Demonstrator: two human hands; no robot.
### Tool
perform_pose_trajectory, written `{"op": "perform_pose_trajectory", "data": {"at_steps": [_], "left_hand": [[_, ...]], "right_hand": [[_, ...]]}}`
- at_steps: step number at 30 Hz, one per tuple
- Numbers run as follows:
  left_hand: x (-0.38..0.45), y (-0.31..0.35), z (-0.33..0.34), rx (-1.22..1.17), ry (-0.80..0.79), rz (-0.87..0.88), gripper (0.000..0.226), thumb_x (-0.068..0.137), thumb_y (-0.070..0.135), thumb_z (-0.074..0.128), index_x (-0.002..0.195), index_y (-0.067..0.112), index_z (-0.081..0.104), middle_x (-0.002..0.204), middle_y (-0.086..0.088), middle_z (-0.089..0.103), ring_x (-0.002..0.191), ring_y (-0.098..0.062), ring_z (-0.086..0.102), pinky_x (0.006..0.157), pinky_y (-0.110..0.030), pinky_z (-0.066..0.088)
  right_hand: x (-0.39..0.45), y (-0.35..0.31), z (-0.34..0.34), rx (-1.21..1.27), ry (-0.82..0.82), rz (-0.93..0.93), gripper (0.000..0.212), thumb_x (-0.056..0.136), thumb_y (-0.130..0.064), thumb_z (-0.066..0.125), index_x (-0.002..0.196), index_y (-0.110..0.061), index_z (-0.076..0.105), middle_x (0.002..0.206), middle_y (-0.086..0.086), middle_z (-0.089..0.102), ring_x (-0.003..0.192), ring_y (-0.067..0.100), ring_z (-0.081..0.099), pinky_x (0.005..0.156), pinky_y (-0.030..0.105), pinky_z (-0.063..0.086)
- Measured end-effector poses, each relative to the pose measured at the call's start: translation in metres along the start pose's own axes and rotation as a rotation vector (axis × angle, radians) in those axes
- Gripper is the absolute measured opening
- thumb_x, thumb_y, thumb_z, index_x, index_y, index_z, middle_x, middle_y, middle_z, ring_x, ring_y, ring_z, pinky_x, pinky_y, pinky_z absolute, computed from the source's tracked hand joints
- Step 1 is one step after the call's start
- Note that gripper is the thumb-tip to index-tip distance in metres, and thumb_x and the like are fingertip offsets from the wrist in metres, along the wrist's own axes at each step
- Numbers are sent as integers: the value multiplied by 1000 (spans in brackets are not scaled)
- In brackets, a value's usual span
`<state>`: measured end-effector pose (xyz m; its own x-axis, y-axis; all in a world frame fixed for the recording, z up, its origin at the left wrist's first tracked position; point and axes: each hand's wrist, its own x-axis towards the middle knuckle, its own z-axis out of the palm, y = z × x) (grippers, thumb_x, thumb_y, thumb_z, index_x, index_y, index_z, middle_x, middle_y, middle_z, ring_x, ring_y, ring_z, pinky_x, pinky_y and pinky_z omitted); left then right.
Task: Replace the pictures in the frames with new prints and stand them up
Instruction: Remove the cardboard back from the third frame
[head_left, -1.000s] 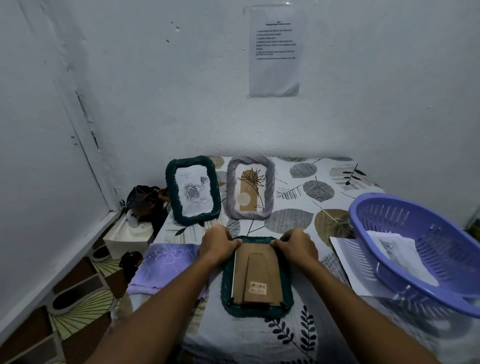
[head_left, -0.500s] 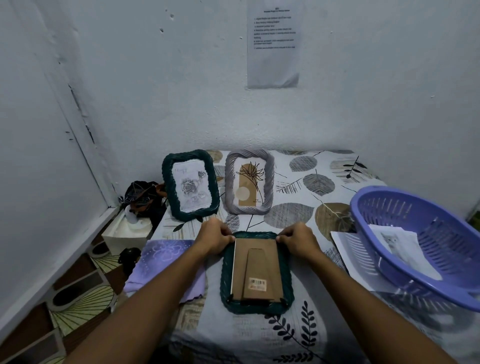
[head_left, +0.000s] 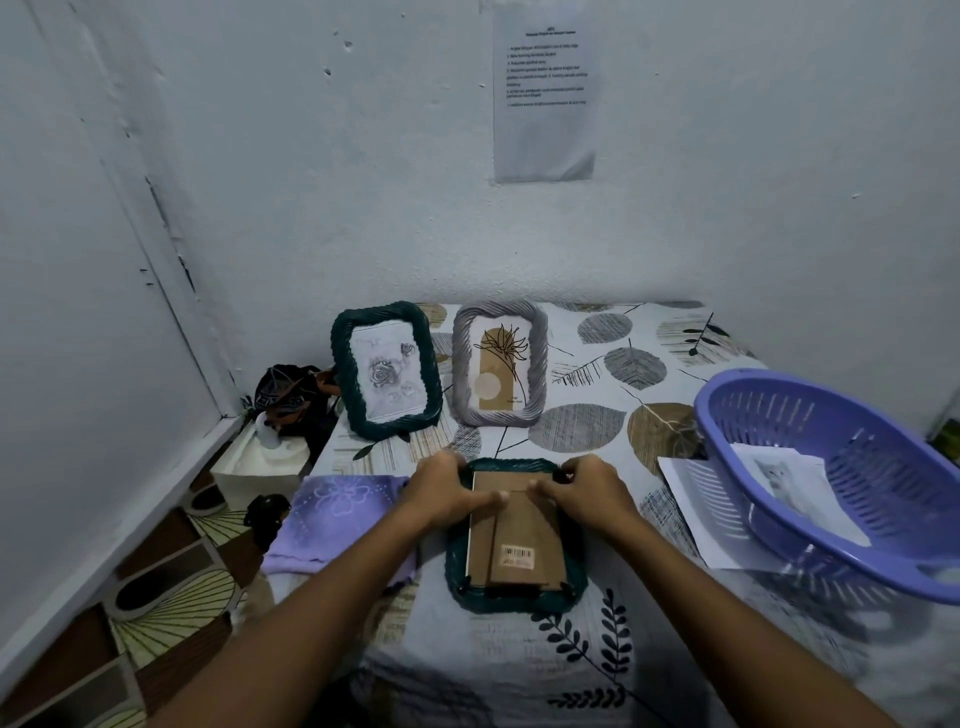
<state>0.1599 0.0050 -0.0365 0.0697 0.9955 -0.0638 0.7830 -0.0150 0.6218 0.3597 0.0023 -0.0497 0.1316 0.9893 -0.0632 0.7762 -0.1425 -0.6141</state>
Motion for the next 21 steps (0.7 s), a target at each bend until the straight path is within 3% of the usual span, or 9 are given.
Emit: {"op": "perform_pose_trajectory", "data": {"at_steps": [3, 7, 11, 13, 15, 17, 19, 21], "left_hand": [[-13, 3, 2, 25, -34, 32, 79, 57, 60, 82, 117, 14, 59, 115, -4, 62, 102, -19, 58, 85, -35, 53], [-32, 6, 2, -15, -25, 98, 69, 68, 38, 85, 125, 12, 56, 120, -5, 63, 98, -13, 56, 81, -23, 48], [-53, 2, -3, 4, -17, 103, 74, 65, 41, 86, 126, 11, 56, 123, -7, 61, 105, -17, 55, 88, -33, 53], [-64, -3, -5, -1, -36, 91, 76, 64, 41, 87, 127, 12, 56, 120, -7, 62, 104, -18, 56, 83, -28, 52], [-75, -6, -8, 7, -53, 47, 79, 67, 40, 85, 131, 9, 52, 114, -7, 61, 97, -17, 56, 72, -18, 47], [-84, -9, -10, 2, -65, -22, 81, 70, 39, 83, 134, 4, 47, 110, -13, 64, 87, -19, 63, 66, -22, 48], [-91, -9, -11, -55, -78, -90, 67, 76, 29, 81, 128, 2, 48, 92, -17, 68, 59, -17, 65, 50, -24, 49], [-98, -7, -9, -128, -126, -139, 46, 81, 17, 77, 115, 2, 51, 73, -17, 68, 41, -15, 60, 40, -24, 47]], "right_hand": [[-14, -3, 0, -39, -9, 0, 55, 68, -64, 70, 95, -16, 66, 93, 3, 66, 80, 20, 64, 71, 37, 56], [-34, -3, 0, -57, -8, -31, 66, 65, -63, 72, 112, -18, 60, 110, 4, 56, 93, 24, 61, 77, 38, 54], [-59, 3, -4, 31, -52, -71, 74, 56, -66, 73, 110, -18, 60, 106, 5, 59, 87, 20, 62, 73, 41, 57], [-75, 5, -8, 46, -50, -78, 68, 61, -58, 77, 110, -14, 62, 102, 5, 63, 83, 18, 61, 70, 38, 57], [-89, 6, -12, 85, -57, -53, 63, 69, -43, 81, 115, -5, 60, 96, 3, 61, 84, 19, 60, 70, 34, 53], [-98, 7, -17, 106, -78, -9, 68, 72, -37, 82, 122, 2, 56, 98, 8, 62, 89, 23, 60, 70, 31, 49], [-101, 9, -19, 133, -103, 45, 69, 72, -32, 83, 123, 5, 55, 104, 16, 66, 89, 28, 64, 68, 35, 52], [-103, 10, -20, 148, -127, 87, 56, 71, -26, 84, 109, 8, 61, 92, 23, 69, 74, 29, 67, 65, 44, 56]]}}
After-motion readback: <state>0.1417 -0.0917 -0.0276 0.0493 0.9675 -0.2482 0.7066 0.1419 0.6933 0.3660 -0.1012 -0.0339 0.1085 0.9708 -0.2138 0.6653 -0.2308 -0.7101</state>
